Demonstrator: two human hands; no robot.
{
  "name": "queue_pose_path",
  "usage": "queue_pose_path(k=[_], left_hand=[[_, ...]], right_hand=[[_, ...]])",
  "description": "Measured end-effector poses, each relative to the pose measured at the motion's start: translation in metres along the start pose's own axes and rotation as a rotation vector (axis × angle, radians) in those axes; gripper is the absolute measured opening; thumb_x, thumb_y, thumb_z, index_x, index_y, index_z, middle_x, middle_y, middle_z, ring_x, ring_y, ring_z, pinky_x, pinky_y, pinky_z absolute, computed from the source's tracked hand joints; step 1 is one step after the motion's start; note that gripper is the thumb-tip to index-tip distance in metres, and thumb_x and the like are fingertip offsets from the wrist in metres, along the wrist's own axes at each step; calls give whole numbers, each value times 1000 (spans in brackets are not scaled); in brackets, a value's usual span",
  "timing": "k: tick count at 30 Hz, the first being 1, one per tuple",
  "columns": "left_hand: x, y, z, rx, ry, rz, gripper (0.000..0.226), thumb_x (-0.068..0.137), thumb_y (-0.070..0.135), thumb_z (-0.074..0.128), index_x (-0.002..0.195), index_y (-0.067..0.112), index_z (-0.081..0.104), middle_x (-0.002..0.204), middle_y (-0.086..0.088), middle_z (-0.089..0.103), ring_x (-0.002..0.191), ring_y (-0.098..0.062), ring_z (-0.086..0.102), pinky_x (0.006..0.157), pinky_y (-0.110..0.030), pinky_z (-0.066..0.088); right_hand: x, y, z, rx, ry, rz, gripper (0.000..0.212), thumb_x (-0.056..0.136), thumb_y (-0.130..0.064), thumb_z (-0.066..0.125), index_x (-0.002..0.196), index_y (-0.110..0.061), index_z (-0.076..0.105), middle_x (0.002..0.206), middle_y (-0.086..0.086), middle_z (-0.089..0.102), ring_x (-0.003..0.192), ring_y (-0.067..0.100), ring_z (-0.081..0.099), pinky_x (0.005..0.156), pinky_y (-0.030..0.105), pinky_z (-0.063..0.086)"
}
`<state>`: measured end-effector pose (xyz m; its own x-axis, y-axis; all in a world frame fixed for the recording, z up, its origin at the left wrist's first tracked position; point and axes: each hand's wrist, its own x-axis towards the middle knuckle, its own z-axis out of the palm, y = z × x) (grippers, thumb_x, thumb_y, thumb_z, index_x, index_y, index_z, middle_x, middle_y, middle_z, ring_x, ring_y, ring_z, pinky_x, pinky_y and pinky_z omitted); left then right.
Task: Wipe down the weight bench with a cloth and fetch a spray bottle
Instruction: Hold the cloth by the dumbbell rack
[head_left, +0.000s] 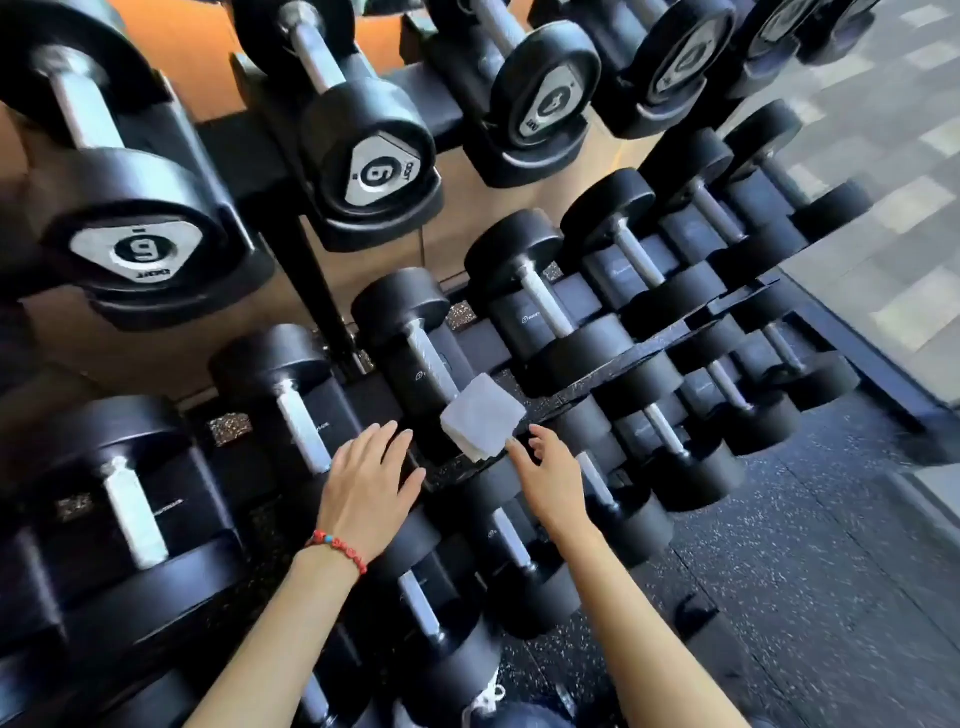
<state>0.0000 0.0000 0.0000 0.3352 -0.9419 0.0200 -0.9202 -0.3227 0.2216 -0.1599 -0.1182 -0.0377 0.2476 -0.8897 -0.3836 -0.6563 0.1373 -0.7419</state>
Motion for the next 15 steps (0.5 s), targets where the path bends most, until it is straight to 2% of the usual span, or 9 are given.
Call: queue_pose_path(k=[6,11,15], left_hand=[[5,-21,27,-13,22,-20,47,66,13,83,107,-4,66,110,-22,66,103,-39,62,85,-52,48],[-1,-32,36,-26,-22,-63,47,70,14,81,111,-2,65,113,-20,65,106,-39,60,88,-52,47],[-4,-34,40,-30,-40,-71,46,72,15,80,112,-2,65,114,-20,64,107,-38,60,90,-51,46]], right_hand=[[41,1,37,278,34,299,64,83,-47,60,133,-11,39,119,8,57,110,21,52,92,31,37],[63,5,64,459,95,420,67,72,-50,69,118,-6,50,102,1,54,93,17,52,89,38,46],[68,3,74,586,169,435,50,66,-46,75,91,-15,45,87,0,48,77,16,47,62,24,39]])
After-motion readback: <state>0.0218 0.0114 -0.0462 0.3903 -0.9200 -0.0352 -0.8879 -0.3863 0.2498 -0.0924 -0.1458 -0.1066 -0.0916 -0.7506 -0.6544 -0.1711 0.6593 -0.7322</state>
